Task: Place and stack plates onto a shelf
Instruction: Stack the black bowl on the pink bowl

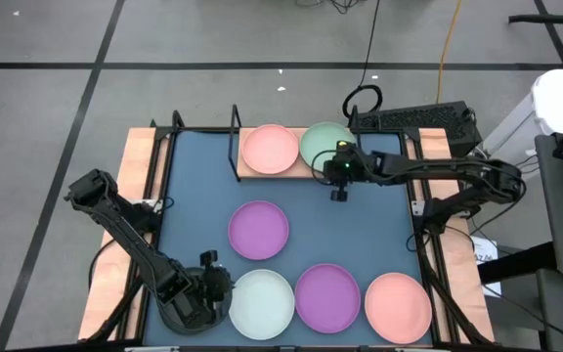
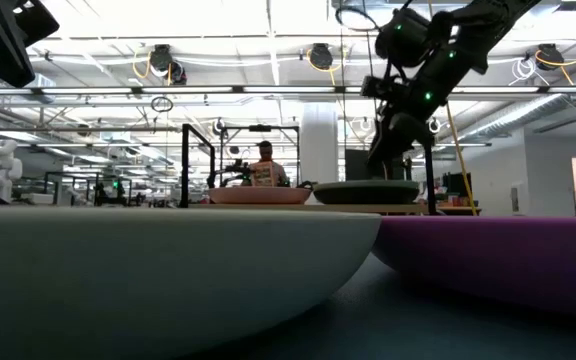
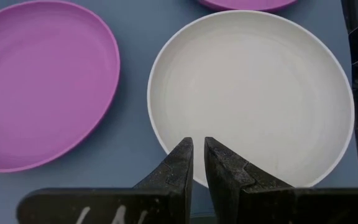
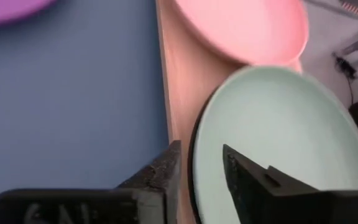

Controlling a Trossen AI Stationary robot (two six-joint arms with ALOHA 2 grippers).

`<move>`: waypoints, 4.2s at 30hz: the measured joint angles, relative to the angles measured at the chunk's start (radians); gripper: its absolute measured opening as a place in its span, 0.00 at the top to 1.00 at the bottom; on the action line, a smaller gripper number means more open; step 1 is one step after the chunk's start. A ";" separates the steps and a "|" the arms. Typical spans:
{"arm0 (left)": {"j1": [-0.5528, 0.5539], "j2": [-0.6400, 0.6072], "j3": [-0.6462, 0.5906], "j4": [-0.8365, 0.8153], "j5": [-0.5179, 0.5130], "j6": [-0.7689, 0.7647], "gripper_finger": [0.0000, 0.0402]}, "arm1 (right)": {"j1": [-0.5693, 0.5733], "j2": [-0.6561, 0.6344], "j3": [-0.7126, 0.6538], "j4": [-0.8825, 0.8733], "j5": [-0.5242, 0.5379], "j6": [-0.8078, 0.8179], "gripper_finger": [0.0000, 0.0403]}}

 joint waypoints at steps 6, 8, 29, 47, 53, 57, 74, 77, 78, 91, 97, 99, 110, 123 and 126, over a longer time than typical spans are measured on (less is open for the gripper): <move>0.000 0.000 0.000 0.002 0.001 -0.008 0.88 | 0.057 -0.106 0.000 0.011 0.000 0.048 0.69; 0.000 0.000 0.000 0.001 0.013 -0.024 0.88 | 0.090 -0.151 0.000 -0.001 -0.002 0.090 0.69; -0.123 0.016 0.001 0.131 0.147 -0.005 0.87 | 0.635 -0.260 0.000 0.007 0.024 0.579 0.72; -0.246 0.075 0.001 0.191 0.083 0.090 0.39 | 0.874 -0.221 0.001 0.053 0.213 0.677 0.72; -0.283 0.127 0.000 0.245 0.148 0.024 0.39 | 0.878 -0.221 0.001 0.052 0.214 0.677 0.72; -0.297 0.160 0.000 0.249 0.150 -0.025 0.39 | 0.878 -0.221 0.001 0.052 0.214 0.674 0.72; -0.297 0.222 0.000 0.148 0.149 -0.191 0.44 | 0.878 -0.221 0.001 0.054 0.214 0.649 0.72; -0.297 0.222 0.000 0.118 0.150 -0.212 0.53 | 0.878 -0.221 0.001 0.054 0.214 0.648 0.72; -0.297 0.221 0.000 0.105 0.151 -0.216 0.57 | 0.878 -0.221 0.001 0.054 0.214 0.647 0.72; -0.303 0.205 0.002 -0.028 0.143 -0.144 0.97 | 0.878 -0.221 0.001 0.054 0.214 0.646 0.72; -0.301 0.184 0.001 -0.126 0.151 -0.186 0.97 | 0.878 -0.221 0.001 0.054 0.214 0.646 0.72; -0.301 0.176 0.001 -0.148 0.155 -0.188 0.97 | 0.878 -0.221 0.001 0.054 0.214 0.646 0.72; -0.293 0.048 0.021 -0.262 0.140 -0.111 0.98 | 0.878 -0.221 0.001 0.048 0.214 0.642 0.72; -0.192 -0.133 0.106 -0.394 0.018 0.341 0.98 | 0.878 -0.221 0.000 0.043 0.233 0.648 0.72; -0.148 -0.159 0.106 -0.394 -0.053 0.486 0.98 | 0.877 -0.221 -0.010 0.046 0.237 0.650 0.72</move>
